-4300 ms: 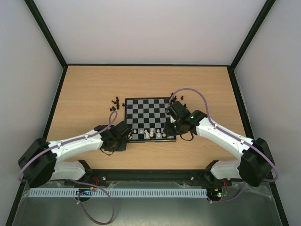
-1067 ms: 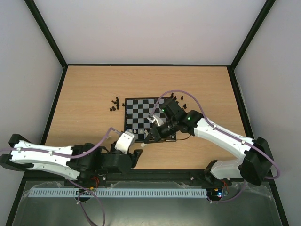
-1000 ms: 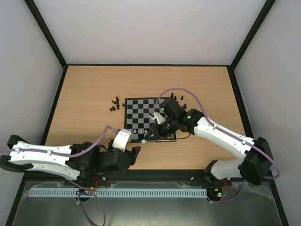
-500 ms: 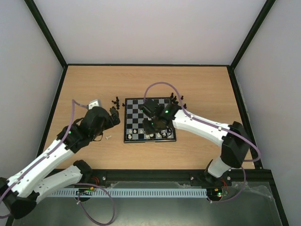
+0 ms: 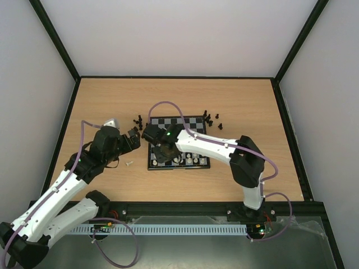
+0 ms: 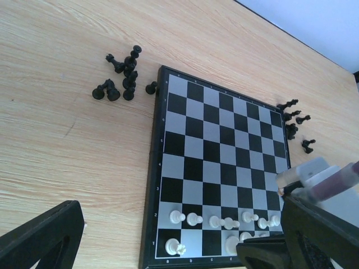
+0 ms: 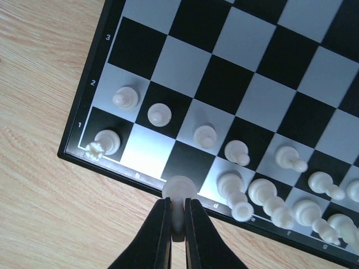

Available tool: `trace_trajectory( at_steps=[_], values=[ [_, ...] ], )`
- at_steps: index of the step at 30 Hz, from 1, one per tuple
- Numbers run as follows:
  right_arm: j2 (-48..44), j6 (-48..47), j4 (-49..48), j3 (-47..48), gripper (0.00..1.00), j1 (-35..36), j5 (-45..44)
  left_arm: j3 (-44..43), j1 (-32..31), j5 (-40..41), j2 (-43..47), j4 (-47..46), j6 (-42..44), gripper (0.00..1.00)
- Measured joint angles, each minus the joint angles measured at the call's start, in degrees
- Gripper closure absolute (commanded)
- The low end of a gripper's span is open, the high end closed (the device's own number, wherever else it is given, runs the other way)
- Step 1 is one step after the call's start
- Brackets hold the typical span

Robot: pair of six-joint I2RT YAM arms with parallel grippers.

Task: Set up the chess pieces on the board
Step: Place the chess piece on the chessboard.

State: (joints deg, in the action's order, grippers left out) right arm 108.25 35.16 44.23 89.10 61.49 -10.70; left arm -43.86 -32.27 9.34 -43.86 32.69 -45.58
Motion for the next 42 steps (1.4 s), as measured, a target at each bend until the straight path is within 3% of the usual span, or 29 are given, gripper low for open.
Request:
trace_trajectory(
  at_steps=[15,42],
  values=[
    [8.55,-0.46,2.16,6.14,0.98,1.53,-0.83,2.19,10.49,-2.51,5.29,-0.20,1.73,0.01],
    [11.45,-1.81,-0.09,6.69,0.97,1.53,2.73,3.06,11.21,-2.97,6.19,-0.13,1.73,0.01]
  ],
)
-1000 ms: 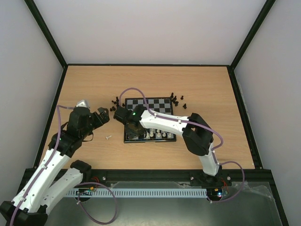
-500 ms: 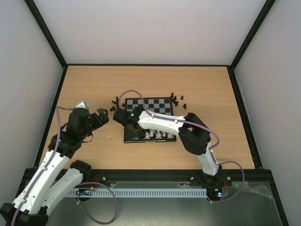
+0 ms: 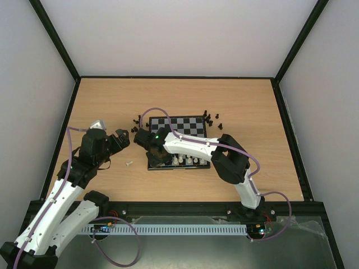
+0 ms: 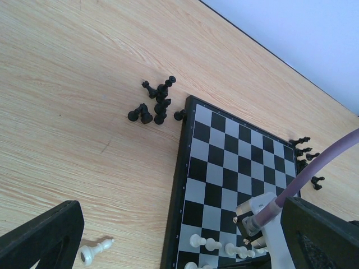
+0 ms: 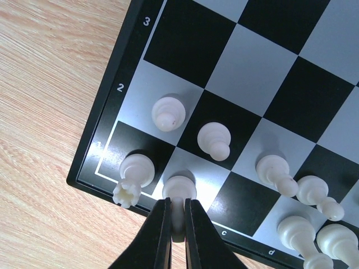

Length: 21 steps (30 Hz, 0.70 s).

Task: Set up the chess pieces on the board
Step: Place the chess piece on the chessboard.

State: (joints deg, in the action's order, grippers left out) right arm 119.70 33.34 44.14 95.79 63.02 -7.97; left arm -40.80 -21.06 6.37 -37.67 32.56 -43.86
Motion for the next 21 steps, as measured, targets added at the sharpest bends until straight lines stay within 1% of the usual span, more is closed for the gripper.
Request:
trace_trajectory(
  at_steps=[3,18,21],
  values=[
    [0.00,0.00,-0.33,0.00,0.96,0.00,0.02,0.04,0.00,-0.09,0.00,0.00,0.00,0.01],
    [-0.02,0.02,-0.83,-0.61,0.95,-0.02,0.00,0.50,0.00,-0.50,0.13,-0.07,0.00,0.01],
    [-0.11,0.02,-1.16,-0.87,0.92,-0.07,0.00,0.50,0.00,-0.68,0.13,-0.07,0.00,0.01]
  ],
)
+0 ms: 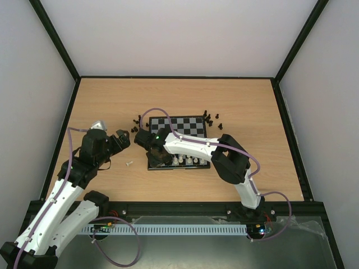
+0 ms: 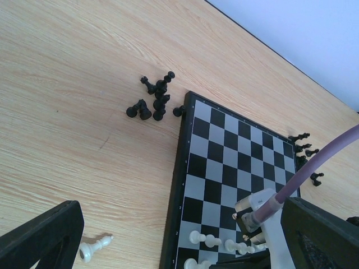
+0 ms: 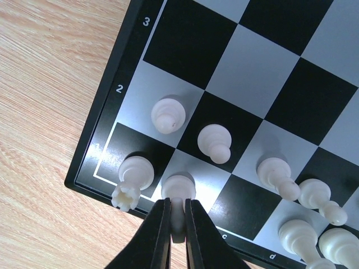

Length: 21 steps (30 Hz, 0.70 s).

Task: Set up the chess pieces on the board
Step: Place the chess piece on the chessboard.

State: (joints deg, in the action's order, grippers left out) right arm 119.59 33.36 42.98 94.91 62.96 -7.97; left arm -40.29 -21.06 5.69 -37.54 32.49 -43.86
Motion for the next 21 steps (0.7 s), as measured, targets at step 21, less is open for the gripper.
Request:
trace_trajectory(
  at_steps=[21],
  values=[
    [-0.46,0.00,-0.96,-1.57,0.82,-0.33,0.02,0.20,0.13,-0.98,0.00,-0.09,-0.02,0.01]
  ],
)
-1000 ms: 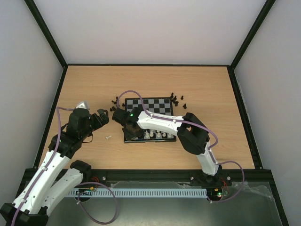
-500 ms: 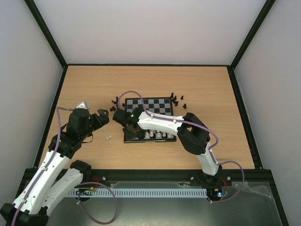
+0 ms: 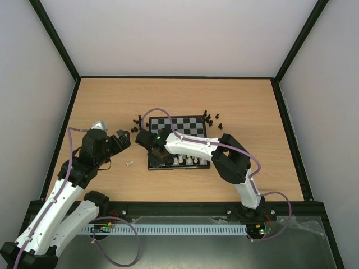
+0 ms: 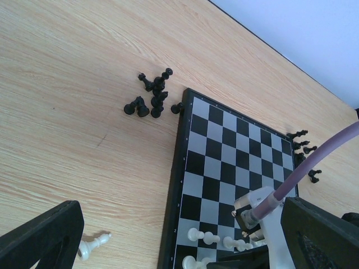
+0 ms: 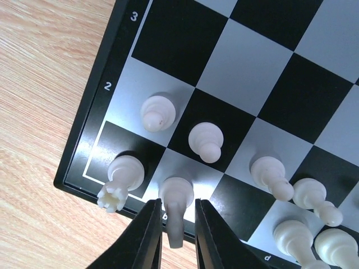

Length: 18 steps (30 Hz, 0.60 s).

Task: Set up the chess pieces on the board
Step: Place the chess piece on the chessboard, then pick up the chess piece at the center of the board.

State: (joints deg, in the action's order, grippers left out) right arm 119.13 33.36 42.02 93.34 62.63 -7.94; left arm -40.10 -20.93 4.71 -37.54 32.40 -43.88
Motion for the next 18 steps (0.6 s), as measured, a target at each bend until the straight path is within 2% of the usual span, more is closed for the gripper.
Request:
trace_trajectory(
  at_steps=[3,9,18],
  values=[
    [-0.63,-0.13,-0.04,-0.02,0.81,-0.02,0.24,0.00,0.00,0.00,0.02,0.00,0.00,0.01],
    [-3.91,-0.57,-0.07,-0.02,0.68,-0.02,1.03,0.00,0.00,0.02,0.00,0.00,0.00,0.01],
    [-16.15,-0.87,-0.44,-4.13,0.38,-0.09,0.74,-0.26,0.00,-0.28,-3.80,0.46,0.04,0.01]
  ],
)
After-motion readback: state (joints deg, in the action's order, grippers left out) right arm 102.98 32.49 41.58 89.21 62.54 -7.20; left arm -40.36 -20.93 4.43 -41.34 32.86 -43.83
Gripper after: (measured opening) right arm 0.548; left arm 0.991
